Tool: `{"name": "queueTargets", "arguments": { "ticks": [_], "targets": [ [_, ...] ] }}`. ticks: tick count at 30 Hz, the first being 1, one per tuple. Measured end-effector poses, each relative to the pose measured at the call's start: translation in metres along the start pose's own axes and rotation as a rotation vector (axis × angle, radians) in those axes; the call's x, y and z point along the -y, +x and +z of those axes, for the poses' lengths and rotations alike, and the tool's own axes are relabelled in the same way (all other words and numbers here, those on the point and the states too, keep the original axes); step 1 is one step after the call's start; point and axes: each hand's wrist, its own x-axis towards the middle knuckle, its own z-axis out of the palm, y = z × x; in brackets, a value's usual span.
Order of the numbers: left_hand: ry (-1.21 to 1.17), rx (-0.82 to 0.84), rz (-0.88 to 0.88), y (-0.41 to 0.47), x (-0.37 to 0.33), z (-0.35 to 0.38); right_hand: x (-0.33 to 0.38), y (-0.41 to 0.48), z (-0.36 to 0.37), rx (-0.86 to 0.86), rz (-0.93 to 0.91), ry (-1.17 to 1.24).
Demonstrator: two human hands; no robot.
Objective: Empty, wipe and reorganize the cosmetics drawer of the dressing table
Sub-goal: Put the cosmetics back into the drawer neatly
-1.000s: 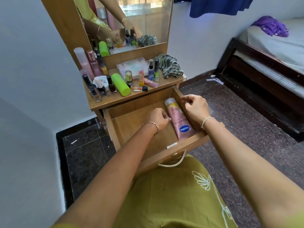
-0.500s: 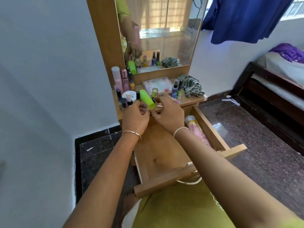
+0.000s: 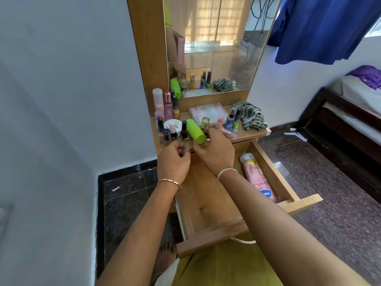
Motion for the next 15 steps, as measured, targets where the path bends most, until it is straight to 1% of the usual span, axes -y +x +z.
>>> {"name": "queueTargets", "arguments": {
  "ticks": [6, 8, 10, 12, 13, 15],
  "targets": [
    [-0.112, 0.057, -0.043, -0.007, -0.009, 0.001, -0.004, -0.023, -0.02, -0.166, 0.03, 0.144],
    [-0.174, 0.087, -0.08, -0.007, -0.013, 0.001, -0.009, -0.036, -0.03, -0.223, 0.076, 0.28],
    [-0.332, 0.139, -0.193, -0.008, -0.02, 0.001, -0.016, -0.049, -0.041, -0.259, 0.122, 0.474],
    [-0.597, 0.256, -0.357, -0.01, -0.026, 0.002, -0.024, -0.063, -0.049, -0.269, 0.169, 0.607],
    [-0.732, 0.326, -0.408, -0.011, -0.028, 0.002, -0.028, -0.069, -0.052, -0.262, 0.193, 0.662],
    [-0.909, 0.45, -0.431, -0.014, -0.031, 0.003, -0.036, -0.08, -0.056, -0.214, 0.235, 0.758]
  ]
}}
